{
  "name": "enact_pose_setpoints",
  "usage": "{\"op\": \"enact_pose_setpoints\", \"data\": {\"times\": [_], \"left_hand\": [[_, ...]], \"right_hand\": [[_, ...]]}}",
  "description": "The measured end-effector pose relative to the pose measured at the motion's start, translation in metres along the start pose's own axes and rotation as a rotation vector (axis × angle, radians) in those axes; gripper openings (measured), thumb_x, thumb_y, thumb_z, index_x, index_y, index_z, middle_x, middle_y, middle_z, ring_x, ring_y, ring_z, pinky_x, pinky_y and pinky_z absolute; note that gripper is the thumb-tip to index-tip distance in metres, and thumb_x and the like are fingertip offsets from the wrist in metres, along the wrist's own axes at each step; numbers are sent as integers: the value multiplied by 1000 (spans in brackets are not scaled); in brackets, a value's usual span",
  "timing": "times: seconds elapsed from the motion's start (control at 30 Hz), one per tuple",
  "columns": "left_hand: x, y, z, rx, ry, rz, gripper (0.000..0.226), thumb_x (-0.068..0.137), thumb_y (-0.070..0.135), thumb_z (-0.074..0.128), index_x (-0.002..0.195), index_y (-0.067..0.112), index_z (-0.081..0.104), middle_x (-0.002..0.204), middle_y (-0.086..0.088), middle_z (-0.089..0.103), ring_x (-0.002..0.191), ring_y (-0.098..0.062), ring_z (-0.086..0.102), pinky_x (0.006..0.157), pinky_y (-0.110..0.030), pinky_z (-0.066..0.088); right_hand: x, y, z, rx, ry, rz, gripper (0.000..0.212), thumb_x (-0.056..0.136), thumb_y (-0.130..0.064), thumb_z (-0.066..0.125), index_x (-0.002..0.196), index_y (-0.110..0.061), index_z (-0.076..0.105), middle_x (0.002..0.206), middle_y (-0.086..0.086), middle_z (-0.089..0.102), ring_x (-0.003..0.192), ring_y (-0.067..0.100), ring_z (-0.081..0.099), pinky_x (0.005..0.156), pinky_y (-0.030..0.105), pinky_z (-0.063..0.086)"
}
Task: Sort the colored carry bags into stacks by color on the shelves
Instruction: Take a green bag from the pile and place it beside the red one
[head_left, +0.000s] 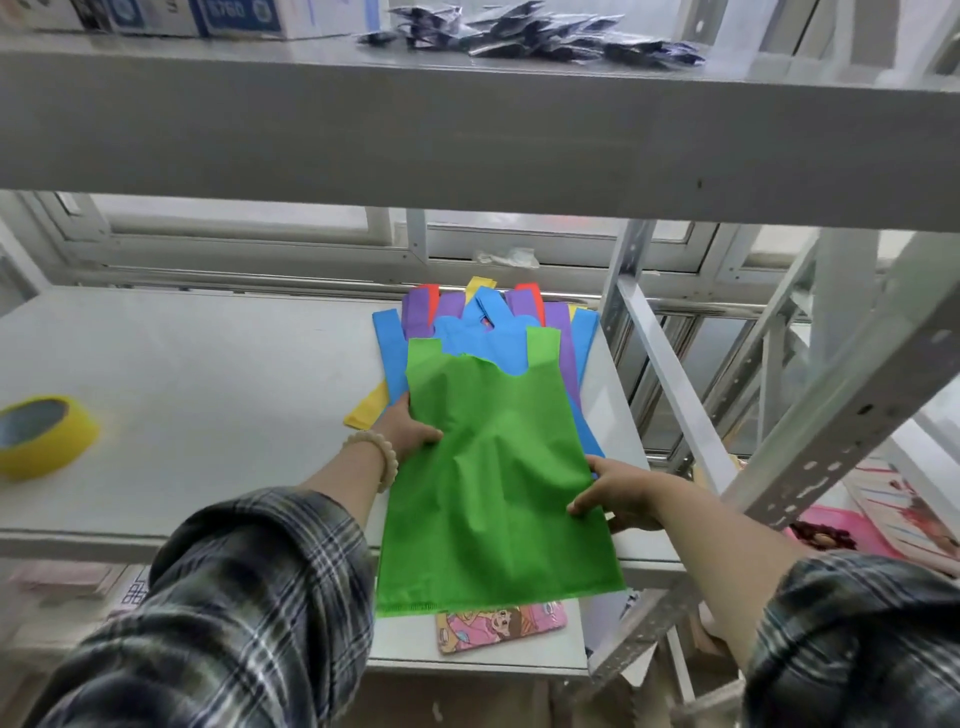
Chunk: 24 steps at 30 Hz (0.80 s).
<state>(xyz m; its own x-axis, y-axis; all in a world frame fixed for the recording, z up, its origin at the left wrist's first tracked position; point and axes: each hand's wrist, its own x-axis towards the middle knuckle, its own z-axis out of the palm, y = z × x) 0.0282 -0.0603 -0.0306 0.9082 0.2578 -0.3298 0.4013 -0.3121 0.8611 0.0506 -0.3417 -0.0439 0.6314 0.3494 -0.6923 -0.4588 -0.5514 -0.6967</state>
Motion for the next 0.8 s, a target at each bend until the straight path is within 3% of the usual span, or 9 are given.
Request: {"op": "enact_pose_setpoints", "data": {"times": [0.17, 0.47, 0.63, 0.8], "left_hand": [[-11, 6, 0, 80, 2, 78, 81, 75, 0, 69, 143, 16, 29, 133, -14, 53, 118, -32, 53, 104, -45, 42], [-53, 6, -8, 55, 46, 99, 79, 78, -7, 65, 145, 10, 25, 137, -17, 47, 122, -34, 49, 106, -44, 40], [-96, 2, -10, 60, 151, 70, 76, 79, -6, 64, 144, 10, 26, 135, -18, 48, 120, -35, 50, 104, -42, 41], [-153, -7, 21, 48, 261, 21, 71, 79, -5, 65, 141, 7, 31, 132, -19, 51, 118, -35, 52, 103, -40, 42]], "right_hand": [[-10, 4, -1, -3, -11, -5, 65, 85, 11, 53, 134, -30, 40, 128, 10, 58, 116, 30, 57, 87, 45, 53], [-37, 3, 12, -38, -67, -61, 64, 86, 12, 50, 127, -36, 38, 123, 6, 55, 114, 31, 56, 82, 44, 53], [-53, 3, 13, -102, -138, -135, 65, 85, 14, 51, 125, -37, 40, 118, 1, 57, 112, 28, 57, 74, 40, 56], [-77, 23, 3, -219, -198, -196, 66, 82, 10, 56, 127, -37, 42, 127, 5, 57, 116, 31, 58, 93, 53, 48]]}}
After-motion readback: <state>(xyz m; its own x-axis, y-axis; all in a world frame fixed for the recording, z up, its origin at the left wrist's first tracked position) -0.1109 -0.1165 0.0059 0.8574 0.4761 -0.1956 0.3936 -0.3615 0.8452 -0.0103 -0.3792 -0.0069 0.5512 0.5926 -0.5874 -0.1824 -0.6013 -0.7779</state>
